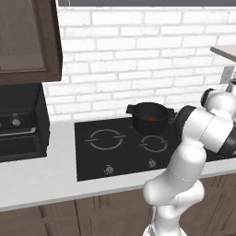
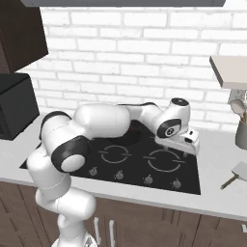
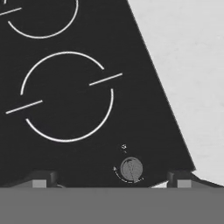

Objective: Put the lime and bell pepper in the pot. Retrieve the spatula and lightly stir the vegetables in the pot.

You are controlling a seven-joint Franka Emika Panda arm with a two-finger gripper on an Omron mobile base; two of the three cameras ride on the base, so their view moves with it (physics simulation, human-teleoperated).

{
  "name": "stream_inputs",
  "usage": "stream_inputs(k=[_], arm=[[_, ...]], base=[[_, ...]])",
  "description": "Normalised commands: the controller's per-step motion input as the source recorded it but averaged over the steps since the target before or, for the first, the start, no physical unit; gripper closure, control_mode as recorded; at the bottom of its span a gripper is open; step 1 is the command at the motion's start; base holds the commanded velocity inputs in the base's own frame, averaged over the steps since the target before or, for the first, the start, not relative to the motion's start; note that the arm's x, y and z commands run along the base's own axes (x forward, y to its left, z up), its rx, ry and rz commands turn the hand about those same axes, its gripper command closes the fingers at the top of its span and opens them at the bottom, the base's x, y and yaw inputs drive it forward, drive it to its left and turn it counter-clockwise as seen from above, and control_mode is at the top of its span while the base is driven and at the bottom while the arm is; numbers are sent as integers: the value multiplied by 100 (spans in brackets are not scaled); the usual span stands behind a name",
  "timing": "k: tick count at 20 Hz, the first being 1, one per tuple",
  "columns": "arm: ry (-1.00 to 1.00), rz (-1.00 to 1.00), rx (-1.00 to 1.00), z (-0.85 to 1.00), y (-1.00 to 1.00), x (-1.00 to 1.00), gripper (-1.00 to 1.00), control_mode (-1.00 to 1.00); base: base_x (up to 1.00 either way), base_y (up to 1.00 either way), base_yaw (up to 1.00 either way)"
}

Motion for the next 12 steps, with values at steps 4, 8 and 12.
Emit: stream_inputs(k=[4, 8, 12], arm=[[11, -7, 1, 0, -46, -23, -100, -100], [10, -9, 0, -5, -36, -2, -100, -100], [7, -9, 0, -18, -43, 0, -100, -100]], base=[[0, 0, 0], [0, 0, 0], [0, 0, 0]])
